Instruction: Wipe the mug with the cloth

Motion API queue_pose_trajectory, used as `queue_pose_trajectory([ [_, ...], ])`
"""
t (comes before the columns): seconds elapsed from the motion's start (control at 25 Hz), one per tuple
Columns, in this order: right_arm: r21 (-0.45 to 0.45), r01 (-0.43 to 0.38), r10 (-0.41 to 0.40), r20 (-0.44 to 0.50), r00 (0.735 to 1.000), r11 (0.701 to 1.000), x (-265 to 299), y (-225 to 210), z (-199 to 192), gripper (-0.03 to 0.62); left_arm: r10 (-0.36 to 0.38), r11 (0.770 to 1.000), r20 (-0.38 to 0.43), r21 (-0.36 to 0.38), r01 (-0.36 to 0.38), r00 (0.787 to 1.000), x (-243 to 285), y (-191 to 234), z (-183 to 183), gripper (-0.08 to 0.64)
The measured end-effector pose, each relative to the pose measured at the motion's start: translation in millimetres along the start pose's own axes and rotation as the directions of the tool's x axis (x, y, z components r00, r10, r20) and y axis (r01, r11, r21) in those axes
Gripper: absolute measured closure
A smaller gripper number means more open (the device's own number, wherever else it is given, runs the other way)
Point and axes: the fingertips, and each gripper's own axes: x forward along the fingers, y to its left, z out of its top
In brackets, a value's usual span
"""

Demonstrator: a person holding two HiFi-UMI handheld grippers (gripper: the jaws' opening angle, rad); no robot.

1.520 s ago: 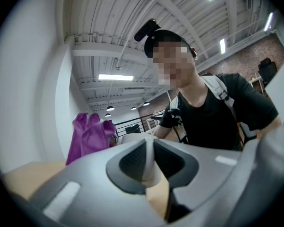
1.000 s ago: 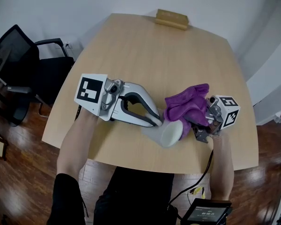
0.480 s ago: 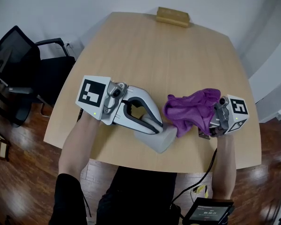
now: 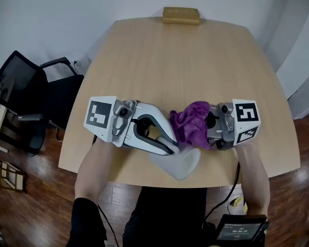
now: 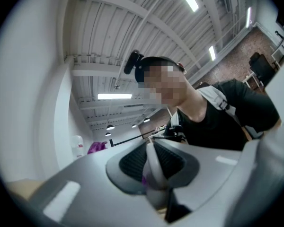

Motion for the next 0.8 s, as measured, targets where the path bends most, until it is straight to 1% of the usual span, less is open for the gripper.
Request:
queue_pose_trajectory([
  [0.08,-0.072,0.068,-0.071,-0.031,0.997,0.995,-7,-5,-1,0.518,0.015,1.0,0.038,0.001,-0.015,0.999,-1,2,2,0.485],
  [0.12,-0.102,0.086,-0.089,-0.026,0.996,0.991,-12,-4,1,0.518,0.02,1.0,0.058,0.004,-0.02,0.998,-1,1,2,0.485],
  [0.16,-0.124,0.089,-0.089,0.001,0.996,0.988,-18,0,7,0.518,0.021,1.0,0.075,0.006,-0.022,0.997,-1,-1,3,0.485],
  [0.2,-0.14,0.074,-0.067,0.049,0.997,0.987,-25,7,18,0.518,0.019,1.0,0.089,0.006,-0.019,0.996,-1,-3,4,0.485],
  [0.28,-0.167,-0.007,0.035,0.163,0.986,0.986,-36,29,44,0.518,0.007,1.0,0.108,-0.001,-0.007,0.994,-1,-5,6,0.485],
  [0.32,-0.175,-0.06,0.094,0.19,0.977,0.983,-36,43,52,0.518,0.001,1.0,0.114,-0.005,-0.001,0.994,0,-6,6,0.485],
  [0.36,-0.176,-0.107,0.139,0.182,0.973,0.978,-32,54,52,0.518,-0.005,1.0,0.117,-0.009,0.006,0.993,2,-6,6,0.485],
  [0.44,-0.159,-0.163,0.182,0.107,0.978,0.974,-15,64,36,0.518,-0.026,1.0,0.112,-0.009,0.027,0.993,9,-9,4,0.485],
  [0.48,-0.132,-0.182,0.194,0.082,0.978,0.974,-8,65,28,0.518,-0.038,0.999,0.108,-0.008,0.04,0.993,12,-10,3,0.482],
  [0.56,-0.069,-0.214,0.22,0.092,0.971,0.974,-1,63,24,0.518,-0.048,0.999,0.109,0.0,0.048,0.993,17,-12,4,0.48],
  [0.6,-0.053,-0.214,0.219,0.107,0.97,0.975,0,60,24,0.518,-0.04,0.999,0.114,0.007,0.039,0.993,18,-11,6,0.479],
  [0.68,-0.052,-0.169,0.174,0.118,0.978,0.984,-2,46,19,0.518,-0.006,1.0,0.138,0.019,0.003,0.99,15,-6,10,0.479],
  [0.72,-0.046,-0.144,0.148,0.122,0.981,0.989,-3,39,16,0.519,0.017,1.0,0.157,0.022,-0.021,0.988,14,-2,12,0.477],
  [0.8,-0.006,-0.111,0.111,0.141,0.984,0.994,-5,24,15,0.52,0.081,0.996,0.191,0.018,-0.086,0.978,8,11,15,0.474],
])
